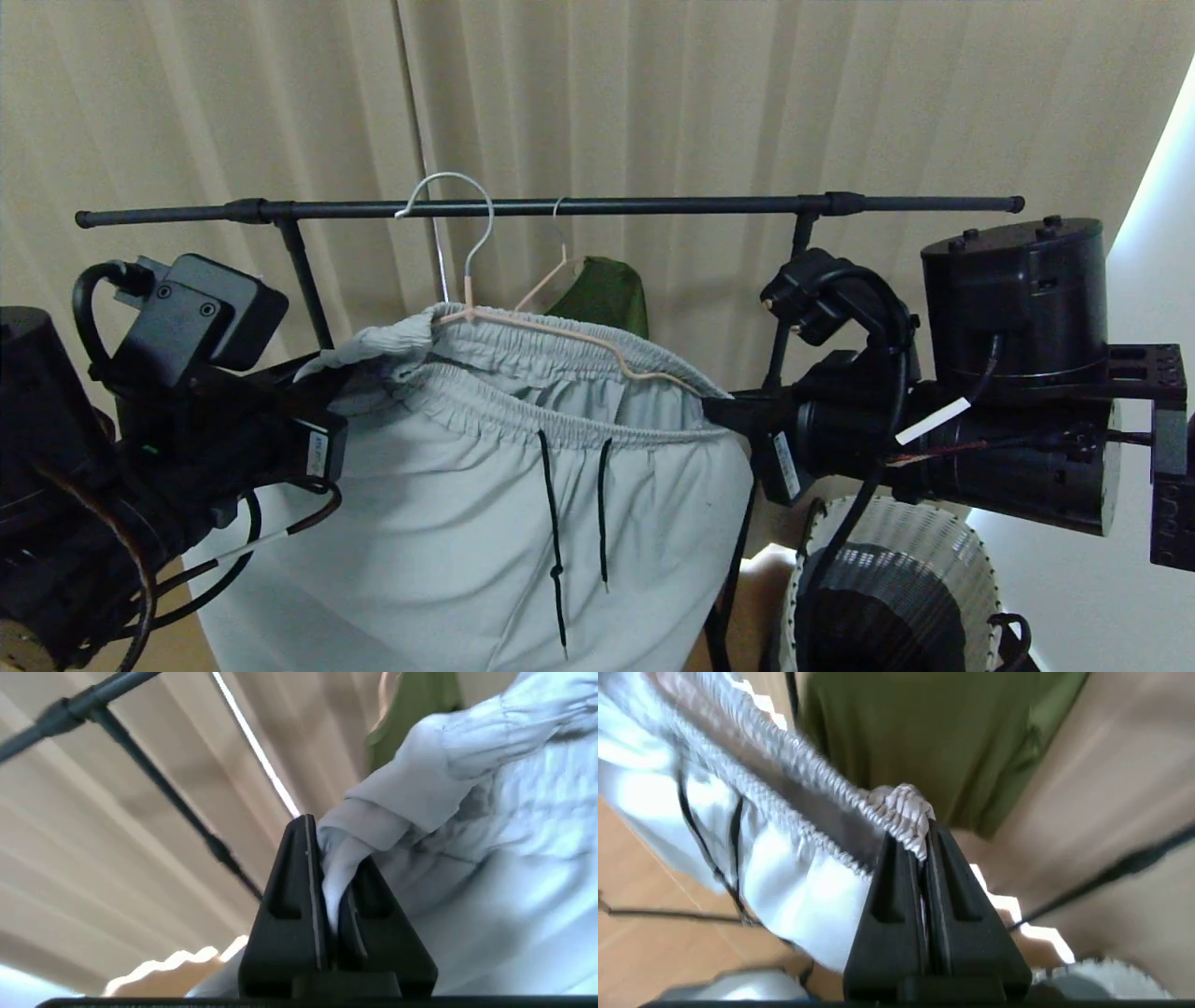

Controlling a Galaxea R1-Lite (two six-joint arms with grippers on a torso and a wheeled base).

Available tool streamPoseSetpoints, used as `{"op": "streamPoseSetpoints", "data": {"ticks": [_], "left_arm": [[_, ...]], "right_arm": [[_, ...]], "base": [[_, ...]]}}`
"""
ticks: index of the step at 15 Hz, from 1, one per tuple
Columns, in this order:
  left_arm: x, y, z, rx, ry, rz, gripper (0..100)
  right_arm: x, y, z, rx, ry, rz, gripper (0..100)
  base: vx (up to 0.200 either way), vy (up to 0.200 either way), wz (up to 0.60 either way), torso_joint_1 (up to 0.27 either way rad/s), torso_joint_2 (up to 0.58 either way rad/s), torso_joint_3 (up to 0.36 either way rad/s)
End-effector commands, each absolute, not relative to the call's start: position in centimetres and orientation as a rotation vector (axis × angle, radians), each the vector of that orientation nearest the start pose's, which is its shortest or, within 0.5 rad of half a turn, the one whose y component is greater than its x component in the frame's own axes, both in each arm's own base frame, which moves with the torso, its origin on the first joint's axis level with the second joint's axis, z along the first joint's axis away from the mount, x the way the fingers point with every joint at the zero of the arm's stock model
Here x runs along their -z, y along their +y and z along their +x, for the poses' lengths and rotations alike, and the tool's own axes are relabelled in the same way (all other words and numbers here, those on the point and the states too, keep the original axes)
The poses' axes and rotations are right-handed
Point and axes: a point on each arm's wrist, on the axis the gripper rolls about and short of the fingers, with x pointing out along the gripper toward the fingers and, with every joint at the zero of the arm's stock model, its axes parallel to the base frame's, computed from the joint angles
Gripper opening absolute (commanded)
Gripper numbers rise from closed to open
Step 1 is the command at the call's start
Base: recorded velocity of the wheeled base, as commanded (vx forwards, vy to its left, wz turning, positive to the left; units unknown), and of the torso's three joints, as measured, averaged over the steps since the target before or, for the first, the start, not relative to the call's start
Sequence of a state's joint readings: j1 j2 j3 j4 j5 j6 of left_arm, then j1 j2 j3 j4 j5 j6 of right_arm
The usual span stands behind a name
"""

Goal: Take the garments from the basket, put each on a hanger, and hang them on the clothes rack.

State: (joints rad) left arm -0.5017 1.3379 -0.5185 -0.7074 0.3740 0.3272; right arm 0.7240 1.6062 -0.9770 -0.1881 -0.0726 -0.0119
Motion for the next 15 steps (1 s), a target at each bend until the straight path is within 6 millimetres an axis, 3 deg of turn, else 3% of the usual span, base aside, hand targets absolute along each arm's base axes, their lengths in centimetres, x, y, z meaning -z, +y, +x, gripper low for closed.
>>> {"op": "streamPoseSetpoints", "data": {"ticks": [1, 3, 4, 8, 15], "left_arm": [[-20.6, -9.8, 18.2, 0.175, 0.069, 0.361, 0], [-20.6, -9.9, 18.1, 0.184, 0.068, 0.362, 0], [-20.7, -9.9, 18.1, 0.184, 0.065, 0.36, 0], [-20.5, -10.0, 18.2, 0.183, 0.073, 0.364, 0], [-20.2, -11.8, 17.5, 0.283, 0.069, 0.376, 0]], "right_arm": [[-21.2, 20.1, 21.9, -0.669, 0.38, -0.178, 0], [-21.2, 20.8, 22.3, -0.681, 0.327, -0.16, 0], [-21.1, 20.8, 22.3, -0.681, 0.326, -0.16, 100], [-22.0, 20.9, 22.3, -0.685, 0.243, -0.126, 100], [-21.5, 21.7, 23.2, -0.703, 0.086, -0.304, 100]], "base": [[0.0, 0.0, 0.0, 0.0, 0.0, 0.0], [0.0, 0.0, 0.0, 0.0, 0.0, 0.0], [0.0, 0.0, 0.0, 0.0, 0.0, 0.0], [0.0, 0.0, 0.0, 0.0, 0.0, 0.0], [0.0, 0.0, 0.0, 0.0, 0.0, 0.0]]}}
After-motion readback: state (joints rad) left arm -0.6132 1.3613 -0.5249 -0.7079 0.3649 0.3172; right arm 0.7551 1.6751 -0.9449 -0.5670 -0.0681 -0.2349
